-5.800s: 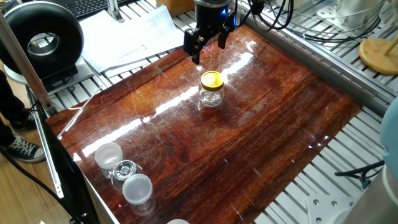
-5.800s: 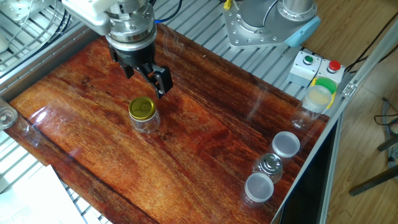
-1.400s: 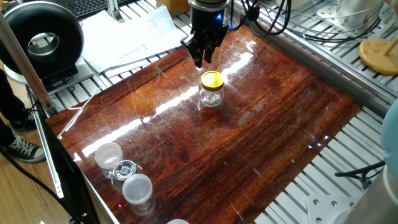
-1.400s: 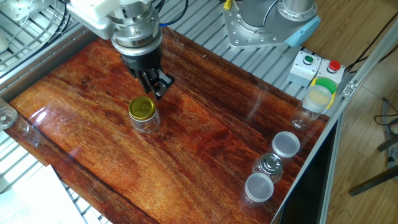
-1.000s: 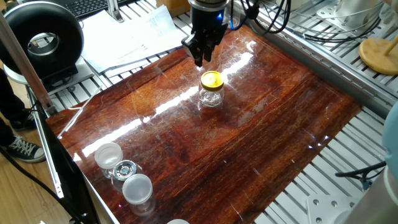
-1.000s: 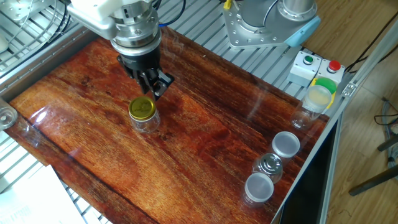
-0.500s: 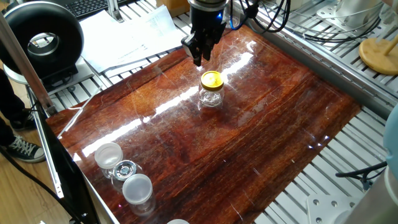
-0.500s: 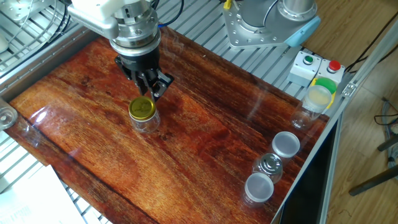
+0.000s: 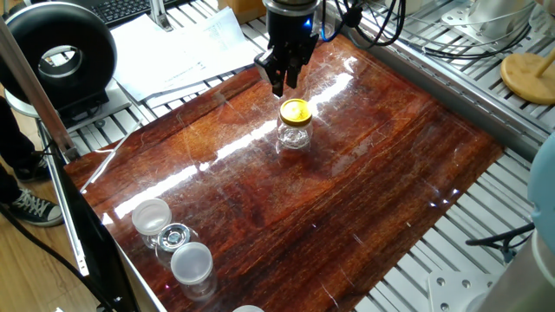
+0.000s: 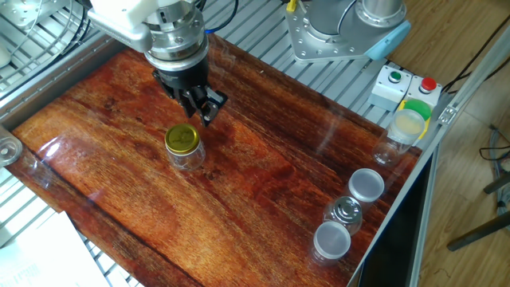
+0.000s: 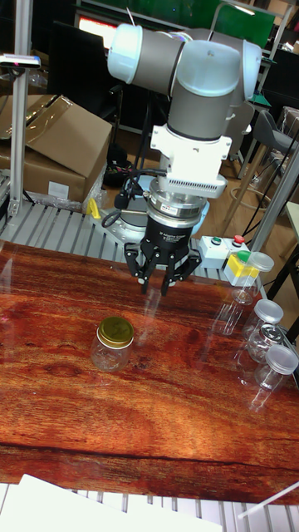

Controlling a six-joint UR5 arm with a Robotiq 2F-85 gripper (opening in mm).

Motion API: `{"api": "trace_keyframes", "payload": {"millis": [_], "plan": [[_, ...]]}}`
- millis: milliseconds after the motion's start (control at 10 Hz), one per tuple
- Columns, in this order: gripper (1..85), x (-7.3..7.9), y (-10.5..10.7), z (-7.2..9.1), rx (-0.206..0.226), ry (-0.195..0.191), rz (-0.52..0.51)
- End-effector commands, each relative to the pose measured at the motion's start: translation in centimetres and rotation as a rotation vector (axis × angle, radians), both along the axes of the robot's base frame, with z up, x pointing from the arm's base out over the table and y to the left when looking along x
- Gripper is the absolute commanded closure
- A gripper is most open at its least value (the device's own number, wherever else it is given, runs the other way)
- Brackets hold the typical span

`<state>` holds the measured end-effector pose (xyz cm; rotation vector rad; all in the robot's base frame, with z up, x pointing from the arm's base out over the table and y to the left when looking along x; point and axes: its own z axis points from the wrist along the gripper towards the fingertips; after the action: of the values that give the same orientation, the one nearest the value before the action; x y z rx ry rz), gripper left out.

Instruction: Unscrew the lid from the jar

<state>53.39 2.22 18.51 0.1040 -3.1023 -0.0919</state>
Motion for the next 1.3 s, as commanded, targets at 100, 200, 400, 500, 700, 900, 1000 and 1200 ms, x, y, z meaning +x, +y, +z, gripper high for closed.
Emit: {"api": "trace_keyframes", "payload": {"millis": [100,200,400,500,700,900,1000,1200], "plan": [[46.0,0.7,-1.3,-1.0,-0.02,-0.01,0.058],[43.3,1.0,-2.4,-2.2,-0.021,-0.016,0.087],[35.0,1.2,-4.3,-4.9,-0.01,-0.033,0.148],[35.0,1.8,-4.7,-5.9,-0.013,-0.044,0.155],[32.7,2.7,-4.7,-7.2,-0.006,-0.057,0.168],[30.3,2.2,-4.2,-7.2,0.018,-0.043,0.192],[28.0,1.9,-4.3,-7.2,0.022,-0.037,0.209],[22.7,1.6,-3.6,-7.3,0.061,-0.039,0.228]]}}
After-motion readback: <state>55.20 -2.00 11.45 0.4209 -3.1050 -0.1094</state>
